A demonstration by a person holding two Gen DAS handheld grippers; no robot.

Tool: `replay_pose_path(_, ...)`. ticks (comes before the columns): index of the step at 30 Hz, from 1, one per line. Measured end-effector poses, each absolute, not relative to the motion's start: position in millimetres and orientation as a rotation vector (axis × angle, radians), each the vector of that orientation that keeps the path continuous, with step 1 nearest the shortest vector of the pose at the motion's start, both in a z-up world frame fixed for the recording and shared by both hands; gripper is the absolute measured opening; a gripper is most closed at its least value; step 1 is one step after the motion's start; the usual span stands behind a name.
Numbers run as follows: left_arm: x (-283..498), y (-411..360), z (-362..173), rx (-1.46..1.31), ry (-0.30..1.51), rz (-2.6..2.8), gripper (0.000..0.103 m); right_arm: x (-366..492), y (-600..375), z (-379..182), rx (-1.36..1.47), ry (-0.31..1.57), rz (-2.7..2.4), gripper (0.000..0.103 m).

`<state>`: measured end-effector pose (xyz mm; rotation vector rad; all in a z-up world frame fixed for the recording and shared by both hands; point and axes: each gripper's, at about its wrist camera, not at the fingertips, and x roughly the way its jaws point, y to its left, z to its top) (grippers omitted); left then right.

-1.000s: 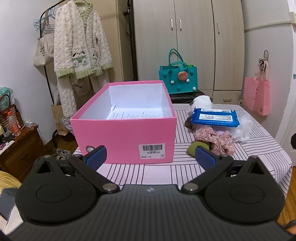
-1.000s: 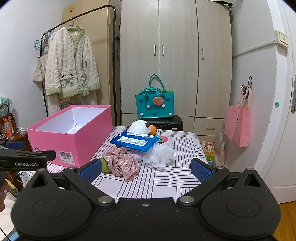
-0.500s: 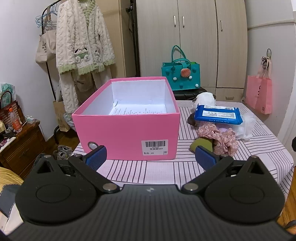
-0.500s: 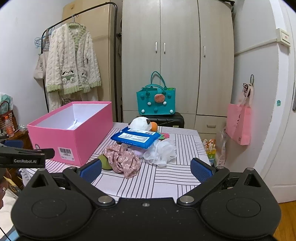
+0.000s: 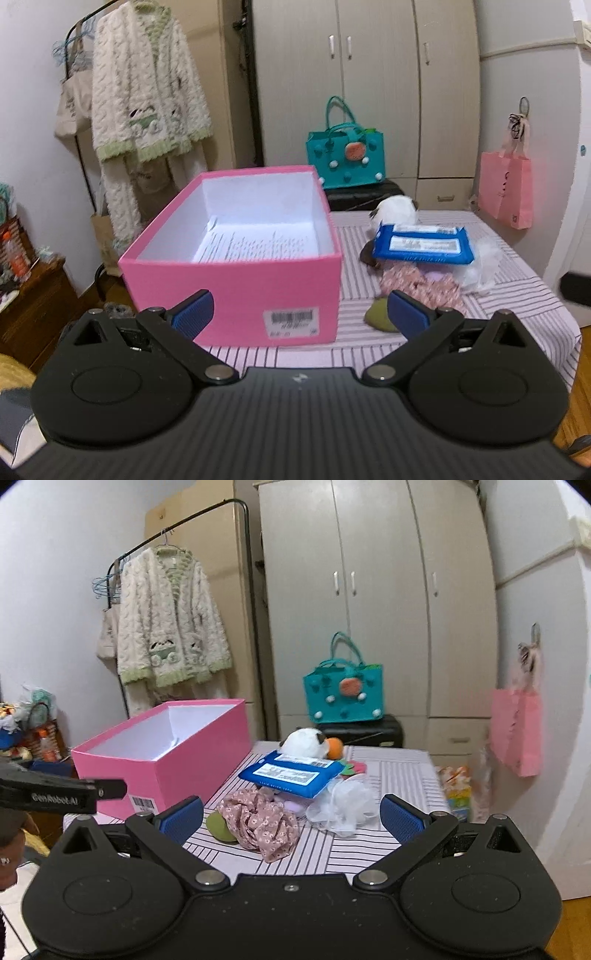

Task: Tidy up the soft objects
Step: 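Grasp the pink floral cloth with the right gripper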

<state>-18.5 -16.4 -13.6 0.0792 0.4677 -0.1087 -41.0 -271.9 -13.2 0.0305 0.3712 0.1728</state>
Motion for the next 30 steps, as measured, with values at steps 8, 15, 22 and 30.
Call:
replay_pose_path(8, -3, -45, -15, 0.134, 0.450, -0.198, 0.096, 4, -266, -44, -0.042, 0.466, 0.290, 0.089)
replay_pose_path(15, 11, -59, -25, 0.127, 0.517, -0.288, 0.092, 50, -255, -66, 0.024, 0.544, 0.421, 0.080)
replay_pose_path(22, 24, -63, -32, 0.103, 0.609, -0.333, 0.087, 77, -240, -84, -0.076, 0.552, 0.434, 0.064)
replay_pose_path(30, 28, -79, -40, 0.169, 0.601, -0.348, 0.086, 58, -259, -73, -0.070, 0.558, 0.414, 0.009)
